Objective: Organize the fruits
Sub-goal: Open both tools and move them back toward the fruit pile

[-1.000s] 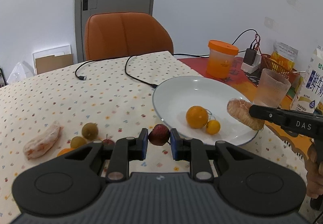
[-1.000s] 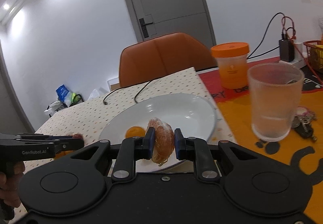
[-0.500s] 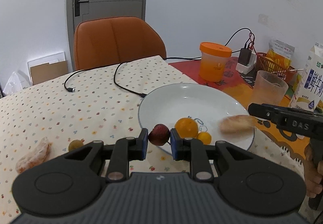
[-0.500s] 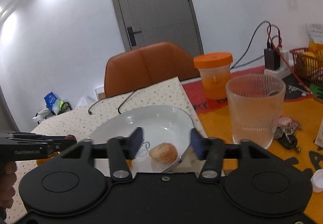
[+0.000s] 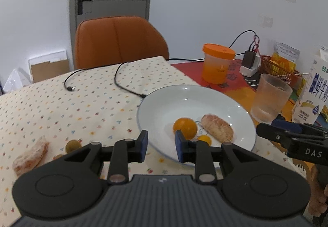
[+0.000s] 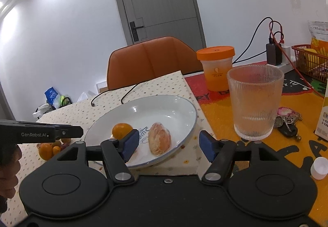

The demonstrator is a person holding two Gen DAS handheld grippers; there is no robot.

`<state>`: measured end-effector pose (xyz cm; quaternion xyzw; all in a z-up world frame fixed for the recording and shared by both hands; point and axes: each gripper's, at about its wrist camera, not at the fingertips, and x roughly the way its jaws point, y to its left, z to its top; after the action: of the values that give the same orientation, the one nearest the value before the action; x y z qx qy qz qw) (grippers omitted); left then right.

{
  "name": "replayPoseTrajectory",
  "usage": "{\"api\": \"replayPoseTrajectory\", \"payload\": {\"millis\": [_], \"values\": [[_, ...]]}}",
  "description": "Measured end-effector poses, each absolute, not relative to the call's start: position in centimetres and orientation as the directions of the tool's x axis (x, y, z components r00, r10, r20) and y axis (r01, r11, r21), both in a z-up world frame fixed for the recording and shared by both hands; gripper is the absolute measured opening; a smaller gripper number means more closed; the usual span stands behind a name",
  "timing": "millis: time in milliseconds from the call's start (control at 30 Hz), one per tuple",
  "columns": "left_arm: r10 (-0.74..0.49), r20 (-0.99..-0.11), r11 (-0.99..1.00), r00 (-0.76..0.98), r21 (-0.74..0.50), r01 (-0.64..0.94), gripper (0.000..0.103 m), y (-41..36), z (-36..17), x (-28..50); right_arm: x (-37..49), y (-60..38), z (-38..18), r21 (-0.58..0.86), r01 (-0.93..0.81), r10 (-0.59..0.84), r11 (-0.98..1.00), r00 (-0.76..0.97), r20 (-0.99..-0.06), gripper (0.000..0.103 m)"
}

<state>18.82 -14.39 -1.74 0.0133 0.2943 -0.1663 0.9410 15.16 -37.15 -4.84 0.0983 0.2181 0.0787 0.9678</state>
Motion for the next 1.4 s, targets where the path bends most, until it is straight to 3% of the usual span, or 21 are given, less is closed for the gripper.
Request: {"api": "replayPoseTrajectory", "payload": {"millis": [167, 433, 733, 1400], "values": [[-0.258, -0.57, 0.961, 0.78, -0.067, 0.269, 0.031, -12.3, -1.9, 18.4, 15.1, -36.5, -5.0, 0.227, -0.123, 0.209, 0.966, 0.889, -0.408, 0.069], [-0.184, -0.569, 0.982, 0.802, -0.066, 0.178, 0.052, -9.1, -1.7, 16.9, 15.3, -34.9, -4.9, 0.231, -0.144, 0.231, 0.962, 0.881, -0.413, 0.076], [-0.102, -0.576, 0.995, 0.811, -0.049, 0.09, 0.063, -5.4, -2.2, 15.1, 15.9, -32.0, -5.0, 0.22, -0.198, 0.277, 0.955, 0.864, -0.421, 0.081], [-0.021, -0.579, 0.995, 0.815, -0.095, -0.041, 0.064, -0.1, -2.5, 13.2, 16.9, -27.1, -4.5, 0.209, -0.315, 0.377, 0.926, 0.824, -0.424, 0.081]]}}
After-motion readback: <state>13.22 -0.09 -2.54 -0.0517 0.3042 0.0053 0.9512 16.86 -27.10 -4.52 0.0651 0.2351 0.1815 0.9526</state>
